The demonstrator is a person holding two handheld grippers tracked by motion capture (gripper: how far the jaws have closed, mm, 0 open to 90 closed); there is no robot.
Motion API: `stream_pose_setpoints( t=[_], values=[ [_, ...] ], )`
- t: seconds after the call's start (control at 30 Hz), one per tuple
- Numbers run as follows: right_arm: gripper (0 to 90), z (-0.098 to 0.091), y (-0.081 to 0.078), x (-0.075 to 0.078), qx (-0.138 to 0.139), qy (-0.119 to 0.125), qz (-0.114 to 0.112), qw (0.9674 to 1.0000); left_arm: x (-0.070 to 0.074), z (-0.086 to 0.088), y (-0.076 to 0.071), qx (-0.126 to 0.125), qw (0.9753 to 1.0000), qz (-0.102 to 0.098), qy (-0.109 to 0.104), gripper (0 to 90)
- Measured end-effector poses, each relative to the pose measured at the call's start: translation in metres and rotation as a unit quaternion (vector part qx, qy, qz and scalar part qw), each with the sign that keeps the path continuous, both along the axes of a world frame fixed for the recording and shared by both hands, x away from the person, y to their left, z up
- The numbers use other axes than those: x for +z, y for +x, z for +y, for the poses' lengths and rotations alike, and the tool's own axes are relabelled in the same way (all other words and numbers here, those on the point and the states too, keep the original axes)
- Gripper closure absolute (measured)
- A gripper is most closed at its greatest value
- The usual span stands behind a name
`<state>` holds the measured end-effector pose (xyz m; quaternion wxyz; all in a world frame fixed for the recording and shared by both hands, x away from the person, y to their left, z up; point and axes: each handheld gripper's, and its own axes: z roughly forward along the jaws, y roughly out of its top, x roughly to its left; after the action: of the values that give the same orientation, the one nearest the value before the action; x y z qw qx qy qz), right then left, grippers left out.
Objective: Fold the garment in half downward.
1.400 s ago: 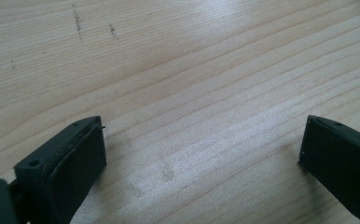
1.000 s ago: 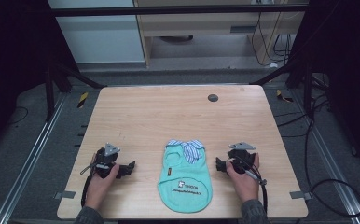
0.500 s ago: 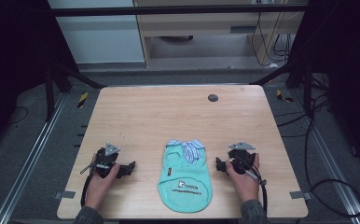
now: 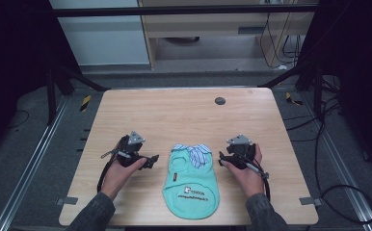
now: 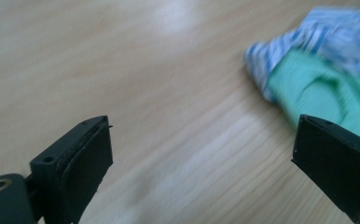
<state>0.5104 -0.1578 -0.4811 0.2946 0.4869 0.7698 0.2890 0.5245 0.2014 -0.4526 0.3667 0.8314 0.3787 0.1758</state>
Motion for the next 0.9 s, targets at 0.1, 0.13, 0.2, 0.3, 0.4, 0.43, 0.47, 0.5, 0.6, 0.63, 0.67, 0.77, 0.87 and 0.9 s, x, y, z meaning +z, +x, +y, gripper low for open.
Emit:
stream_pose_setpoints(
  t=[0.1,0.13,0.2,0.3,0.4,0.43,0.47,0.5,0.6,0.63,0.67,0.77,0.87,0.9],
  values=[
    [22.8,0.005,0.010,0.005,0.018,0.008,0.033,0.9993,0.009,-0.011,0.005,-0.009,0.9999,0.001,-0.007,8.6],
    [26.1,0.005,0.012,0.006,0.022,0.013,0.040,0.9989,0.010,-0.014,0.007,-0.007,0.9999,0.006,-0.012,11.6],
    [33.9,0.005,0.015,0.008,0.035,0.020,0.052,0.9978,0.009,-0.020,0.009,-0.014,0.9994,0.024,-0.023,19.4],
    [45.0,0.005,0.017,0.011,0.052,0.026,0.064,0.9962,0.007,-0.029,0.009,-0.018,0.9991,0.035,-0.010,26.2],
    [56.1,0.008,0.019,0.015,0.067,0.036,0.072,0.9945,0.005,-0.032,0.012,-0.010,0.9990,0.042,-0.009,34.8],
    [58.5,0.010,0.019,0.016,0.073,0.041,0.077,0.9935,0.005,-0.032,0.015,-0.002,0.9993,0.037,0.002,38.1],
    [62.0,0.011,0.018,0.018,0.079,0.049,0.080,0.9925,0.005,-0.030,0.019,0.006,0.9992,0.039,0.009,40.4],
    [65.7,0.013,0.018,0.019,0.087,0.056,0.084,0.9911,0.004,-0.029,0.023,0.015,0.9988,0.045,-0.007,43.8],
    [73.7,0.017,0.018,0.020,0.095,0.060,0.092,0.9894,0.004,-0.028,0.031,0.024,0.9974,0.058,-0.037,51.0],
    [75.5,0.018,0.019,0.020,0.097,0.062,0.093,0.9889,0.004,-0.030,0.032,0.019,0.9979,0.055,-0.029,52.7],
    [76.9,0.019,0.020,0.019,0.097,0.064,0.092,0.9890,0.004,-0.033,0.033,0.016,0.9978,0.058,-0.026,53.4],
    [79.4,0.023,0.023,0.018,0.106,0.054,0.099,0.9879,0.004,-0.043,0.037,0.000,0.9981,0.060,-0.013,57.1],
    [80.5,0.028,0.028,0.016,0.109,0.057,0.109,0.9865,0.004,-0.051,0.042,-0.006,0.9982,0.060,-0.004,57.0],
    [80.5,0.030,0.031,0.016,0.109,0.060,0.111,0.9860,0.003,-0.052,0.043,-0.005,0.9980,0.062,-0.007,57.4]
  ],
)
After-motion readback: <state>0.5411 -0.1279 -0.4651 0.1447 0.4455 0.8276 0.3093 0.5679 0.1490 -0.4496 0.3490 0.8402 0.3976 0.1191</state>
